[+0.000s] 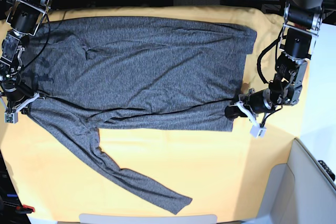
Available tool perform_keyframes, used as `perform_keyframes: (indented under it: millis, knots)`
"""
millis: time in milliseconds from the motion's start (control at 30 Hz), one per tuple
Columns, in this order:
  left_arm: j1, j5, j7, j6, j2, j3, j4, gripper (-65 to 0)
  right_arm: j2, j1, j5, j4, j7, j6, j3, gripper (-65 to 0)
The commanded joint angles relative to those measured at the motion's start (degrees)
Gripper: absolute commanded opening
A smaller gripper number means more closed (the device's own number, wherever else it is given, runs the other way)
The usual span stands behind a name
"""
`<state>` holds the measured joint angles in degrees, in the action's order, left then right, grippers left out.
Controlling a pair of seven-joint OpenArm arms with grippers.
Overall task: Fold the T-shirt properly
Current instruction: 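Lift the hem with both grippers and fold it toward the collar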
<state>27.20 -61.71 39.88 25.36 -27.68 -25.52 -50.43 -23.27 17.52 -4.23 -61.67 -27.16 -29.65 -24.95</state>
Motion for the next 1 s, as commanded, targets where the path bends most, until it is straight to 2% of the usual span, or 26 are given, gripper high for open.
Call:
perform_keyframes:
  millis: [0, 133, 233, 433, 667, 967]
  knots:
    - [0.62, -0.75, 0.61, 0.35, -1.37, 2.88, -2.71, -64.6, -1.39, 0.46, -0.21, -1.76, 1.36, 0.15, -0.33, -65.0]
    - [-3.42, -0.48, 6.06, 0.35, -1.37, 10.18, -10.00, -64.6, -1.39, -1.21, -0.21, -3.52, 1.36, 0.15, -0.94, -65.0]
    - [-6.76, -0.40, 8.69, 0.35, -1.37, 15.45, -16.25, -64.6, -1.13, -2.79, -0.21, -5.19, 1.27, 0.07, -4.28, -65.0]
    - [-11.33, -0.40, 14.32, 0.35, -1.37, 21.78, -26.27, -64.6, -1.13, -5.87, -0.21, -6.95, 1.27, -0.11, -5.78, -65.0]
    - [-19.16, -0.31, 16.25, 0.35, -1.46, 24.86, -35.85, -64.6, -1.04, -10.27, -0.30, -9.94, 1.27, -0.20, -6.65, -65.0]
    - [-26.63, -0.31, 16.34, 0.35, -1.46, 24.77, -38.75, -64.6, -1.04, -12.90, -0.30, -10.81, 1.27, -0.11, -6.65, -65.0]
